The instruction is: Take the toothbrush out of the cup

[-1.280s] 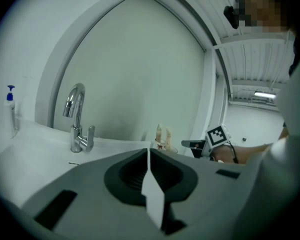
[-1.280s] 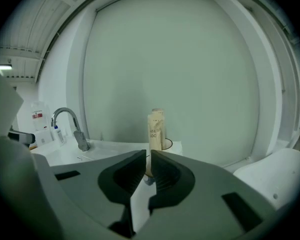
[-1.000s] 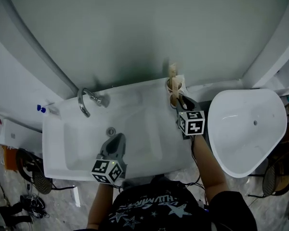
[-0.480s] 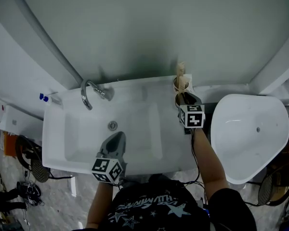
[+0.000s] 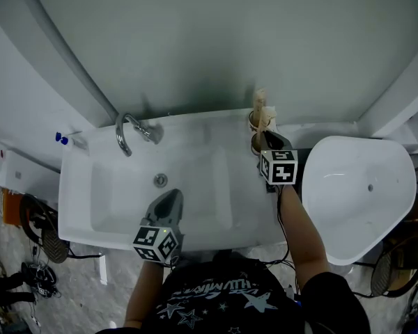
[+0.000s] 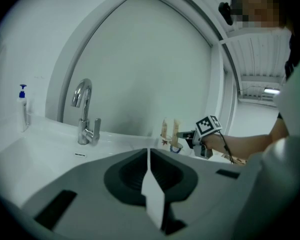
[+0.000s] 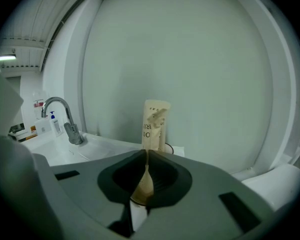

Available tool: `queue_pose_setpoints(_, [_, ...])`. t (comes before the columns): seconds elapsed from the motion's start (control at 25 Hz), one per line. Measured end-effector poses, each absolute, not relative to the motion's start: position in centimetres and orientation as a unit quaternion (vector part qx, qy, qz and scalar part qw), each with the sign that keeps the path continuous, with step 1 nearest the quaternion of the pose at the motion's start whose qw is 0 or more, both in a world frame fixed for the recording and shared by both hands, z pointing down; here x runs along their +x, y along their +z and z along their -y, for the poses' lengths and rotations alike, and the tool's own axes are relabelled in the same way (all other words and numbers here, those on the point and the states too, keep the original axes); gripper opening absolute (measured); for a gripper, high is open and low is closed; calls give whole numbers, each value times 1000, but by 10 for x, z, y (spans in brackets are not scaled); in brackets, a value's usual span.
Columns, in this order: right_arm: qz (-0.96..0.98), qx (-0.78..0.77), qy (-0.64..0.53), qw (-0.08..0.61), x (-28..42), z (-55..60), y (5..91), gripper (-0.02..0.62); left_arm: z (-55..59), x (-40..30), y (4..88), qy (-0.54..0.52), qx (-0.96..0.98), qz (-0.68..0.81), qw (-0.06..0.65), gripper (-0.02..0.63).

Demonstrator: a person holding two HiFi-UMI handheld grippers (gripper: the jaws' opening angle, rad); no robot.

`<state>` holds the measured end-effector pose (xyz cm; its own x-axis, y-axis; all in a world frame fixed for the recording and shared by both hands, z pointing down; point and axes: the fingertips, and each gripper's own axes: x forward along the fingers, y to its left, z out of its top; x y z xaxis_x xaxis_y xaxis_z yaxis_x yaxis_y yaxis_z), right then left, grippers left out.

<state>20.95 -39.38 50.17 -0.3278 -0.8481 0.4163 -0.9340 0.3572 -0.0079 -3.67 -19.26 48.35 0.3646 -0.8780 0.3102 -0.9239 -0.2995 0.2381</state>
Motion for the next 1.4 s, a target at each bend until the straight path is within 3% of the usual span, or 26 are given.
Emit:
queue_pose_setpoints(0.68, [802,587,63,90,209,323,391,23,196,-34,464,55,856,484,175,29])
queue_pose_setpoints(1.4, [779,548,179,247,210,224,496,24,163,-53,478,58,869,450,195,29])
